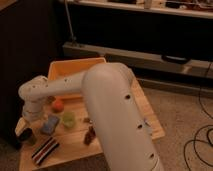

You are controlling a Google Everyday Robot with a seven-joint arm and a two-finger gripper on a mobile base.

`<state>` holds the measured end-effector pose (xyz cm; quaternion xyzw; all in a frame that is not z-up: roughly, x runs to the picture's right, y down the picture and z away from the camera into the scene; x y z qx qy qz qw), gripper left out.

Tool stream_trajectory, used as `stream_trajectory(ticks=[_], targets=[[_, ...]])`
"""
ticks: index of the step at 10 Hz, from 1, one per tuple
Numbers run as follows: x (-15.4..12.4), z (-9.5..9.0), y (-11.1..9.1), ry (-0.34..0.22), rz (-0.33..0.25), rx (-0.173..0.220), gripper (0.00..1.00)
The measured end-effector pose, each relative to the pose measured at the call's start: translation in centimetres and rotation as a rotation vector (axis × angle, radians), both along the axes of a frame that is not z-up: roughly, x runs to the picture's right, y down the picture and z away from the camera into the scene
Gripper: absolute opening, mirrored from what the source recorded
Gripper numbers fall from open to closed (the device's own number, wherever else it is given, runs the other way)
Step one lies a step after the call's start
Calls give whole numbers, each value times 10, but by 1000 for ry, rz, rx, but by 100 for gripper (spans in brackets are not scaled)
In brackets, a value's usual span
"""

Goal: Stack cups on top of each other

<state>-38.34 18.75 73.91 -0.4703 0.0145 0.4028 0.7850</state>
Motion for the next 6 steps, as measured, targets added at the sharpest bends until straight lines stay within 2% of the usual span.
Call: stream_trajectory(ticks=[2,5,6], targets=[[-2,4,4,0,-5,-11,77],[-4,10,8,-2,-1,-26,50],[-5,12,9,-3,2,-31,48]])
